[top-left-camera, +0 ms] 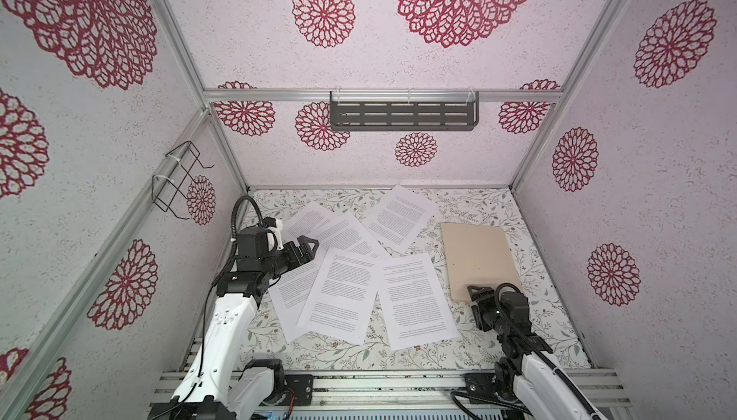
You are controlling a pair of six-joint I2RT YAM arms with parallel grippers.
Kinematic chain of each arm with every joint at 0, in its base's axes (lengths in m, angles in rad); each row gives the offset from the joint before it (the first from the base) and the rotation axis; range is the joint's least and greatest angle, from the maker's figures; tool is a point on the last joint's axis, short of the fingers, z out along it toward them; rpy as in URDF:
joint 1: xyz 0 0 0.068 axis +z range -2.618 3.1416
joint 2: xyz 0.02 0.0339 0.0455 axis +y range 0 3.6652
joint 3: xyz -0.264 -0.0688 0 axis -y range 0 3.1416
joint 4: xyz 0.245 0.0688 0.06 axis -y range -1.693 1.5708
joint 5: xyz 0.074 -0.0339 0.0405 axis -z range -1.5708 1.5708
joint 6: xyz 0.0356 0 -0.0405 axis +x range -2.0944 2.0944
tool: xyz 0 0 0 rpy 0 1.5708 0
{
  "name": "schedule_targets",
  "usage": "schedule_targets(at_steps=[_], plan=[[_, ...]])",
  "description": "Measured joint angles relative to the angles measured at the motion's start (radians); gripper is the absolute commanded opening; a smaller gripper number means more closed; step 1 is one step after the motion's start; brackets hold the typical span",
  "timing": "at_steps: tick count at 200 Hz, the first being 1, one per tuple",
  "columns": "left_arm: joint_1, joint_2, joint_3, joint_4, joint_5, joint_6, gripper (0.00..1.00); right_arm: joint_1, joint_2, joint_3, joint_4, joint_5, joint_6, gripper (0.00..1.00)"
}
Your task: Put the files into the folder
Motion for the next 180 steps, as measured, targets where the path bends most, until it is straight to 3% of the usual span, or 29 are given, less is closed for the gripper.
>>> schedule_targets(at_steps=[63,99,180], plan=[[-0.002,0.0,0.0,0.0,0.0,0.0,0.97,0.0,-0.009,-0.057,0.133,0.005,0.012,0.7],[-0.002,0.002,0.0,0.0,0.0,0.0,0.97,0.0,-0.015,-0.057,0.176,0.004,0.018,0.63],[-0.008,0.01,0.0,0.0,-0.003,0.0,0.97,0.0,0.015,-0.057,0.304,0.031,0.019,0.62]])
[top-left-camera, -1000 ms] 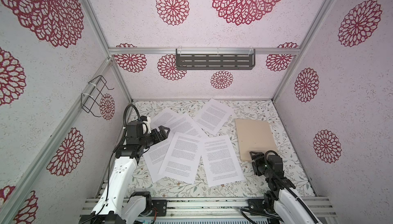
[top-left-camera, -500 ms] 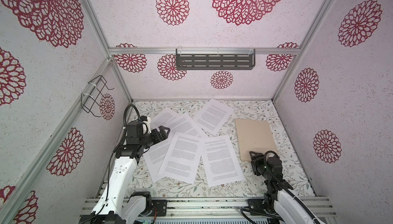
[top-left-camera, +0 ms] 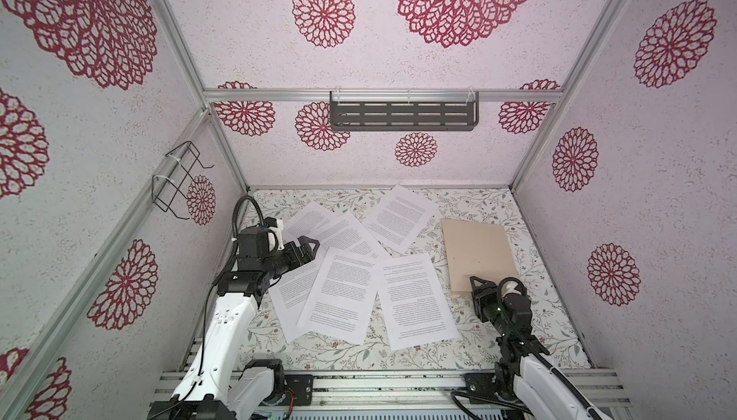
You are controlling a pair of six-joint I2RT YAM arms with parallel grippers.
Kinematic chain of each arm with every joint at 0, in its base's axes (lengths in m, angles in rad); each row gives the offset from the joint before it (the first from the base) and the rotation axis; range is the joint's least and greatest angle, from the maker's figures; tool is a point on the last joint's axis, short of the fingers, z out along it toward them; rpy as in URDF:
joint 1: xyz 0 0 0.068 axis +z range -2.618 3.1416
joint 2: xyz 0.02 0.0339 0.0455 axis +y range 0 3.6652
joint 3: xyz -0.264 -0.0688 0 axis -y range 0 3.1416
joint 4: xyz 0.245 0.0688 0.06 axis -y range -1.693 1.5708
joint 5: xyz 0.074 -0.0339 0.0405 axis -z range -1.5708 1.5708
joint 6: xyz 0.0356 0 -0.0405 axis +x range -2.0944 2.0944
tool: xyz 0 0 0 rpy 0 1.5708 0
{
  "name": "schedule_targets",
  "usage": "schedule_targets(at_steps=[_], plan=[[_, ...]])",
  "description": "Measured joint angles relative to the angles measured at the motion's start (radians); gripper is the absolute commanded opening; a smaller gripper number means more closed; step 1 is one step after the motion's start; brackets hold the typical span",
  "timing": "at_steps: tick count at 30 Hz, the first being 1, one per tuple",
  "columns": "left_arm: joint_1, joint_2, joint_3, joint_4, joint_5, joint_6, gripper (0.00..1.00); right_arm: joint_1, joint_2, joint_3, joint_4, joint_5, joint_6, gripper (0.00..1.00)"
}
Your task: Put the files into the folder
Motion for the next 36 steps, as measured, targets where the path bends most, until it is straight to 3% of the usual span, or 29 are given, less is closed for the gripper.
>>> schedule_targets(at_steps=[10,25,32,36], plan=[[-0.021,0.005,0.0,-0.005,-0.01,0.001,0.97,0.0,0.221,0.0,0.136,0.019,-0.003,0.56],[-0.026,0.013,0.0,-0.008,-0.027,0.007,0.97,-0.013,0.421,0.0,0.372,0.109,-0.053,0.44],[-0.031,0.019,0.0,-0.013,-0.029,0.008,0.97,-0.025,0.589,-0.001,0.519,0.132,-0.113,0.2],[-0.039,0.024,0.0,-0.016,-0.034,0.009,0.97,-0.027,0.693,-0.001,0.633,0.13,-0.163,0.0]])
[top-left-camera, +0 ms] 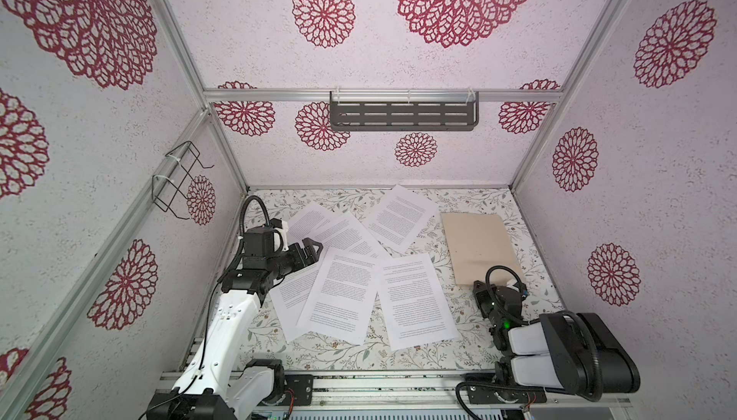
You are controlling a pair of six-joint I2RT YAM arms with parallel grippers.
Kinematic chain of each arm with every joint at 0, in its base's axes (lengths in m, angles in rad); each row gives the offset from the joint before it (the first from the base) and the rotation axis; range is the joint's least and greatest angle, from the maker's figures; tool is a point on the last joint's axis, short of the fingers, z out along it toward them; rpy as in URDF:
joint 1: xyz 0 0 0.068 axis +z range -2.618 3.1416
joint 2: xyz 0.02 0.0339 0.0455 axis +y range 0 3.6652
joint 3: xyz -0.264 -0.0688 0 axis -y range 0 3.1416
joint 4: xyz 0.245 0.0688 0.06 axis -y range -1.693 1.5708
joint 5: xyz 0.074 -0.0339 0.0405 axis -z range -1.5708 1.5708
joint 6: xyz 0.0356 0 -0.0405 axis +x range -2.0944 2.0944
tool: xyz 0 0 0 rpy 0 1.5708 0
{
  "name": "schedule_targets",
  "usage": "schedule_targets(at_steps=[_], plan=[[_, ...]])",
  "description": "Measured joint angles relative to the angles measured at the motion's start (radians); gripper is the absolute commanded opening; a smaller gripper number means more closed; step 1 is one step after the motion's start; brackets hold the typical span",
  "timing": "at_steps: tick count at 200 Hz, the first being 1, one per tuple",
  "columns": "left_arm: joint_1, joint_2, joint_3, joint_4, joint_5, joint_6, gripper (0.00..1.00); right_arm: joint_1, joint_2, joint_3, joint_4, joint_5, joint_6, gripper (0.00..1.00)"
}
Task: Put the files into the folder
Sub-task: 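Grasp the beige folder's near edge with the right gripper and lift it open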
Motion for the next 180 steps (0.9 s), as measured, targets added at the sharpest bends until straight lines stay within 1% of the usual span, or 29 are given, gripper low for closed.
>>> schedule_targets(at_steps=[27,40,49,68,85,98,110,128,143,161,180], plan=[[-0.01,0.003,0.0,-0.006,-0.01,0.0,0.97,0.0,-0.004,0.0,0.066,-0.016,-0.05,0.0],[-0.015,0.003,0.0,-0.008,-0.015,0.001,0.97,0.0,-0.048,0.0,0.041,-0.026,-0.085,0.0],[-0.017,0.004,0.0,-0.008,-0.019,0.003,0.97,0.0,-0.105,0.001,-0.002,-0.026,-0.115,0.0],[-0.018,0.009,0.0,-0.009,-0.025,0.005,0.97,0.011,-0.269,0.029,-0.178,-0.017,-0.197,0.0],[-0.019,0.013,0.0,-0.012,-0.029,0.007,0.97,0.034,-0.439,0.09,-0.379,0.014,-0.303,0.0],[-0.019,0.015,0.0,-0.016,-0.032,0.009,0.97,0.049,-0.525,0.144,-0.498,0.038,-0.375,0.0],[-0.019,0.016,0.0,-0.018,-0.034,0.011,0.98,0.066,-0.572,0.197,-0.606,0.066,-0.441,0.0],[-0.019,0.023,0.0,-0.019,-0.037,0.015,0.97,0.114,-0.587,0.268,-0.741,0.137,-0.526,0.0],[-0.02,0.026,0.0,-0.023,-0.037,0.016,0.97,0.182,-0.562,0.321,-0.837,0.216,-0.593,0.0],[-0.023,0.026,0.0,-0.023,-0.04,0.016,0.97,0.296,-0.509,0.376,-0.927,0.336,-0.663,0.0],[-0.027,0.026,0.0,-0.023,-0.043,0.016,0.97,0.42,-0.457,0.415,-0.981,0.477,-0.726,0.0]])
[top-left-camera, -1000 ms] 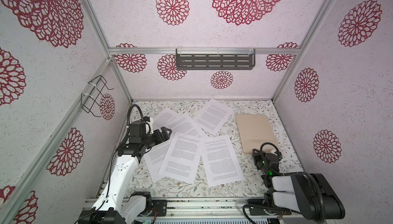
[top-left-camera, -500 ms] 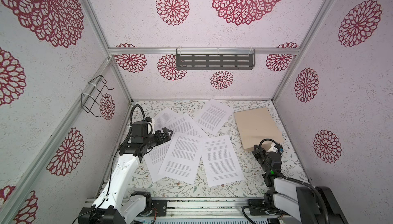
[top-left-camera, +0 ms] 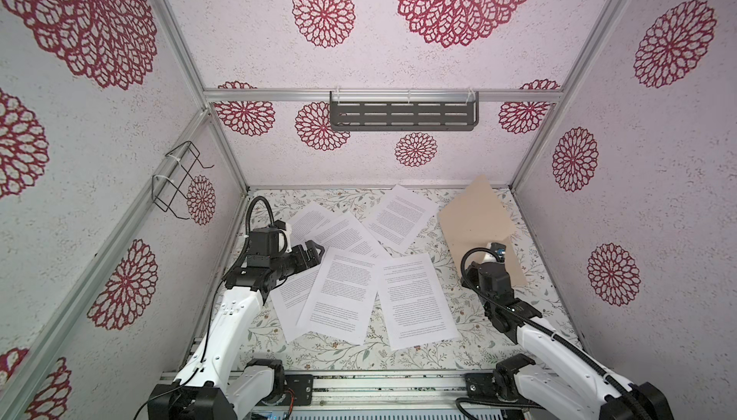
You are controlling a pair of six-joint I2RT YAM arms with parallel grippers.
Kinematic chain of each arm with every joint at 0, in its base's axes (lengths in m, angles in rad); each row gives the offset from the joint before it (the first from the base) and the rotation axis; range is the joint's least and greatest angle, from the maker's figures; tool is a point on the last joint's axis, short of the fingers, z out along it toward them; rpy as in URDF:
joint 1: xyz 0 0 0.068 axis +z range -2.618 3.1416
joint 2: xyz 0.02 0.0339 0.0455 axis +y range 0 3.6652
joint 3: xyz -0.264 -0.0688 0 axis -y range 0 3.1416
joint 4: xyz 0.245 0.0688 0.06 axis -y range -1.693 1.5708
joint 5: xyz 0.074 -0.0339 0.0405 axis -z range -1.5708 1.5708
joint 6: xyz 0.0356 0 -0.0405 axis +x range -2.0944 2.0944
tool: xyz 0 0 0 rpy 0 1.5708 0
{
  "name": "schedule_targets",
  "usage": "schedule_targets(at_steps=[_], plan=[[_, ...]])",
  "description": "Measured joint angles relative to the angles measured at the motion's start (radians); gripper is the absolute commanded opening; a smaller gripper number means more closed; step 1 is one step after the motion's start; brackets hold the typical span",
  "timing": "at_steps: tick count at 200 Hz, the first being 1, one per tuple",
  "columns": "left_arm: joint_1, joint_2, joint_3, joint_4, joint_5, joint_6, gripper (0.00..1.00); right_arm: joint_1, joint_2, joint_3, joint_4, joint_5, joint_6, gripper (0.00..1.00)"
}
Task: Put the files into the folder
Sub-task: 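Grasp the beige folder's near edge with the right gripper and lift it open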
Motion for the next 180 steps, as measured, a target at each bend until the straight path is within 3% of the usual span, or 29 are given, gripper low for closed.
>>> schedule_targets(at_steps=[34,65,136,180], plan=[[-0.008,0.0,0.0,-0.002,-0.008,0.002,0.97,0.202,0.126,0.081,-0.036,0.252,-0.109,0.0],[-0.011,0.0,0.0,-0.008,-0.012,0.003,0.97,0.298,0.251,0.126,-0.031,0.393,-0.17,0.0],[-0.014,0.0,0.002,-0.021,-0.015,0.01,0.97,0.353,0.441,0.21,-0.084,0.512,-0.202,0.0],[-0.017,0.0,0.002,-0.022,-0.017,0.01,0.97,0.353,0.516,0.348,-0.303,0.574,-0.086,0.0]])
